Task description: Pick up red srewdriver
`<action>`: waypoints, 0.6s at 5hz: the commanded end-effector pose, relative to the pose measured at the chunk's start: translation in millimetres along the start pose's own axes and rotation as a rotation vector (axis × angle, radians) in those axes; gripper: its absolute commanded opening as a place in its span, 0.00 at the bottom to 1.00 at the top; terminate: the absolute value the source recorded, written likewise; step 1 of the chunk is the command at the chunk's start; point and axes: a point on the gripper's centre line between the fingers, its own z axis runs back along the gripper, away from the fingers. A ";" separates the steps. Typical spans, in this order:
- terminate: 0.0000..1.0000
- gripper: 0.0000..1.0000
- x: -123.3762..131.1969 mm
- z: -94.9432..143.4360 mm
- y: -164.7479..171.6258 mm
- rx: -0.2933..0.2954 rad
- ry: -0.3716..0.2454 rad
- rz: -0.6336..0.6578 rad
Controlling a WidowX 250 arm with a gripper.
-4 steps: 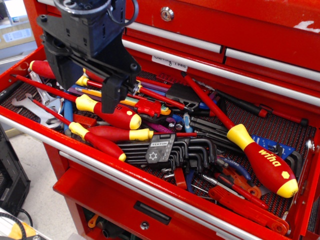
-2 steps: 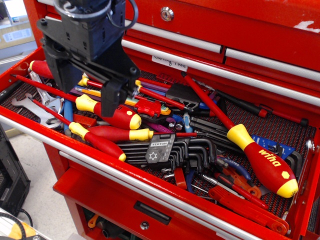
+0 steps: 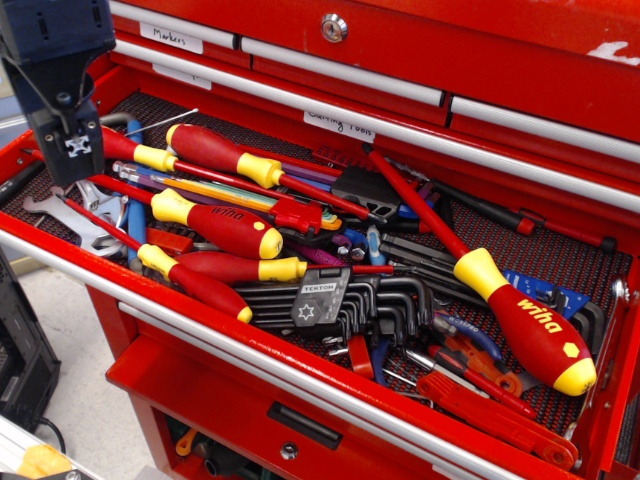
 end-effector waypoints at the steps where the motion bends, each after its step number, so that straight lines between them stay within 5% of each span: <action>1: 0.00 1.00 20.2 -15.5 78.5 0.078 -0.045 -0.205; 2: 0.00 1.00 33.4 -30.9 100.5 0.139 -0.099 -0.280; 3: 0.00 1.00 48.6 -41.4 111.8 0.116 -0.117 -0.341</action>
